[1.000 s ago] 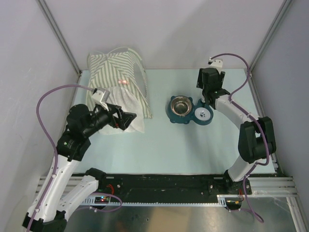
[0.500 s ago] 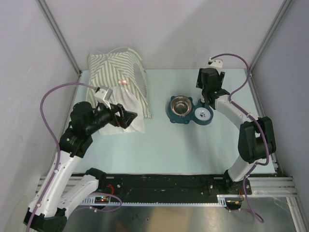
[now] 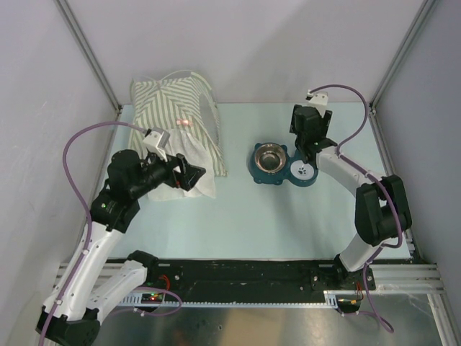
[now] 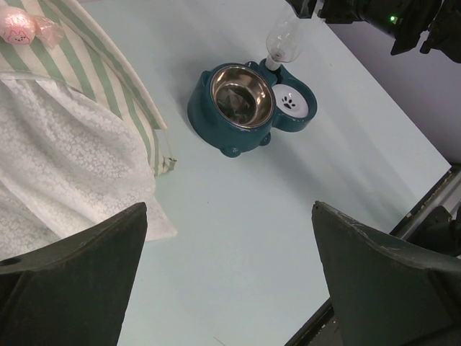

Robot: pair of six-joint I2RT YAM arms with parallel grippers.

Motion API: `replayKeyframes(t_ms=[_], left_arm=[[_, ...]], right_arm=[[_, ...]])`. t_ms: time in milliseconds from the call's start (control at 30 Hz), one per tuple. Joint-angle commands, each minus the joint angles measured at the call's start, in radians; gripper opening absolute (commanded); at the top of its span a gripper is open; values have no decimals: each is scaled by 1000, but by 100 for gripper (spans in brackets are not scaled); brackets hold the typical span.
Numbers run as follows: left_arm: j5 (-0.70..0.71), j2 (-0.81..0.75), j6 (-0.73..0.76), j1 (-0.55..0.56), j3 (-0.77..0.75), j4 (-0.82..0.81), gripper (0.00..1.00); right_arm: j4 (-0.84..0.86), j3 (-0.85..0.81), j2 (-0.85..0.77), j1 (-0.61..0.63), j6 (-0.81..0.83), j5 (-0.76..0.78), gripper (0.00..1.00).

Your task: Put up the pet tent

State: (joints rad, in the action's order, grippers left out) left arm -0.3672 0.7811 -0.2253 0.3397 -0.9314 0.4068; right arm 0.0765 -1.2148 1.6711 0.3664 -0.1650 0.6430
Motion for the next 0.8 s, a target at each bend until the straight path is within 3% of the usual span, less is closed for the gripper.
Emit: replayKeyframes(t_ms=[0, 400, 767], left_arm=[[14, 7, 25, 0, -42, -13, 100], [10, 12, 23, -1, -37, -13, 100], [19, -4, 17, -2, -30, -13, 100]], right_arm=[[-48, 39, -27, 5, -31, 21, 29], [-63, 61, -34, -5, -71, -65, 29], [-43, 96, 38, 5, -119, -42, 31]])
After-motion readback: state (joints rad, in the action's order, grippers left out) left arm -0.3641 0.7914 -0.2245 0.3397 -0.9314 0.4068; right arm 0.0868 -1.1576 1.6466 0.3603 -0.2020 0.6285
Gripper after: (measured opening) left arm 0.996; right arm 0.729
